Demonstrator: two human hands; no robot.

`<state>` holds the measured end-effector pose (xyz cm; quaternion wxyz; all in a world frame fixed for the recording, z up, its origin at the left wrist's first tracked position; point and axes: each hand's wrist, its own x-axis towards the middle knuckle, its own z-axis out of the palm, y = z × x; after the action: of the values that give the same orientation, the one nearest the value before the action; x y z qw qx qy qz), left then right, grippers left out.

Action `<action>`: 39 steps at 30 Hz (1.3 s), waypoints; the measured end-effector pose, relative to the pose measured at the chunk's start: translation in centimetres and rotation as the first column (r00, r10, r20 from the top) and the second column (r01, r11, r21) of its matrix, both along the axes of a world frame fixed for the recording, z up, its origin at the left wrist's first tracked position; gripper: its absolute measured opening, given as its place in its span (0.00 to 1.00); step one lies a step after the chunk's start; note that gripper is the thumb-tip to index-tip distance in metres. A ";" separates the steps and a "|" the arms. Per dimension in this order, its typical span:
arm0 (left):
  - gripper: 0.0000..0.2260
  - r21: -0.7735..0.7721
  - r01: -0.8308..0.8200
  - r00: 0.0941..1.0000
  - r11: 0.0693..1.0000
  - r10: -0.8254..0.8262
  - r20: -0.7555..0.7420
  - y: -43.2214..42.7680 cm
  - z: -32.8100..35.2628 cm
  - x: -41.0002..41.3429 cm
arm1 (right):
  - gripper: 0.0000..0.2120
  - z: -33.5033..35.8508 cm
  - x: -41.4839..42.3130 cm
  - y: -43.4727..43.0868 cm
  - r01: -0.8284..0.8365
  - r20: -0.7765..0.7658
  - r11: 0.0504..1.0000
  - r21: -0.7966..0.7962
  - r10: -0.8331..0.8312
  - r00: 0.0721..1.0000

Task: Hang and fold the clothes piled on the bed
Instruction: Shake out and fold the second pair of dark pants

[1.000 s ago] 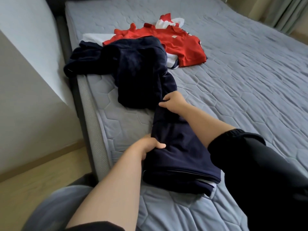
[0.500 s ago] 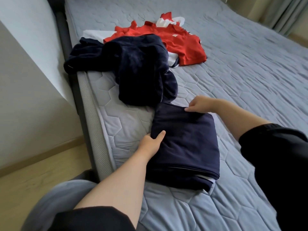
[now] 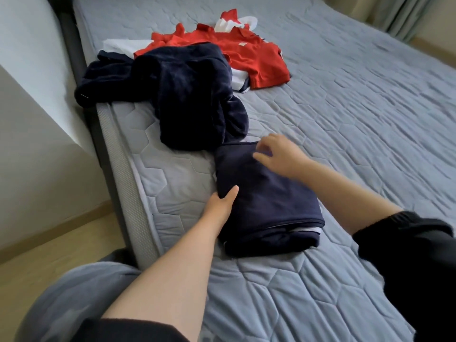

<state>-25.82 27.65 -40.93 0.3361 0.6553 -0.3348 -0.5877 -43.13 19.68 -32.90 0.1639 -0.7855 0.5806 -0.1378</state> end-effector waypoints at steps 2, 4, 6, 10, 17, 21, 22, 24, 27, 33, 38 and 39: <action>0.23 0.020 0.012 1.000 1.000 -0.012 0.005 -0.3 0.1 0.1 | 0.14 -0.6 0.4 4.7 -0.104 0.059 0.992 0.064 0.100 0.993; 0.26 0.038 0.029 0.995 0.999 -0.033 0.095 -0.1 -0.1 0.1 | 0.17 -1.5 0.4 8.6 -0.182 0.019 0.968 0.174 0.181 0.983; 0.28 0.052 0.063 0.980 0.997 -0.072 0.188 0.1 -0.2 0.0 | 0.15 -2.4 0.3 10.5 -0.232 -0.012 0.944 0.235 0.241 0.970; 0.32 0.135 0.093 0.970 0.986 -0.120 0.212 0.4 0.4 0.0 | 0.04 -2.7 -0.2 11.1 -0.229 -0.039 0.927 0.296 0.252 0.967; 0.16 0.340 0.200 0.932 0.919 -0.072 -0.355 0.6 1.7 0.6 | 0.08 -1.5 -1.8 7.4 0.009 0.231 0.988 0.156 -0.046 0.972; 0.16 0.318 0.199 0.927 0.927 -0.073 -0.367 0.6 1.5 0.1 | 0.24 -5.9 -1.8 6.9 0.068 -0.182 0.992 0.107 -0.048 0.982; 0.16 0.316 0.197 0.937 0.928 -0.083 -0.338 0.7 1.3 -0.1 | 0.26 -7.2 -2.3 6.8 0.125 -0.266 0.983 0.132 -0.086 0.960; 0.15 0.307 0.217 0.945 0.927 -0.121 -0.303 0.8 1.4 -0.2 | 0.27 -8.7 -3.6 6.5 0.348 -0.254 0.930 0.116 -0.310 0.916; 0.17 0.287 0.273 0.938 0.918 -0.188 -0.292 0.7 1.8 -0.1 | 0.29 -9.2 -4.0 5.9 0.616 -0.143 0.773 0.152 -0.599 0.788; 0.14 0.237 0.192 0.954 0.952 -0.124 -0.274 0.9 2.6 -0.5 | 0.26 -8.8 -1.2 6.9 0.221 -0.172 0.972 0.075 -0.205 0.963; 0.09 0.048 0.203 0.970 0.978 -0.194 -0.148 -0.4 5.4 -0.7 | 0.25 -5.0 -1.1 6.4 0.181 0.072 0.981 0.065 -0.185 0.980; 0.07 0.001 0.240 0.966 0.971 -0.239 -0.101 -1.0 6.4 -0.9 | 0.28 -3.8 -1.1 6.0 0.173 0.093 0.985 0.004 -0.173 0.981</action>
<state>-26.74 26.65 -34.52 0.2748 0.5820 -0.3906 -0.6582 -44.24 25.70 -36.67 0.1765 -0.7251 0.6382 -0.1891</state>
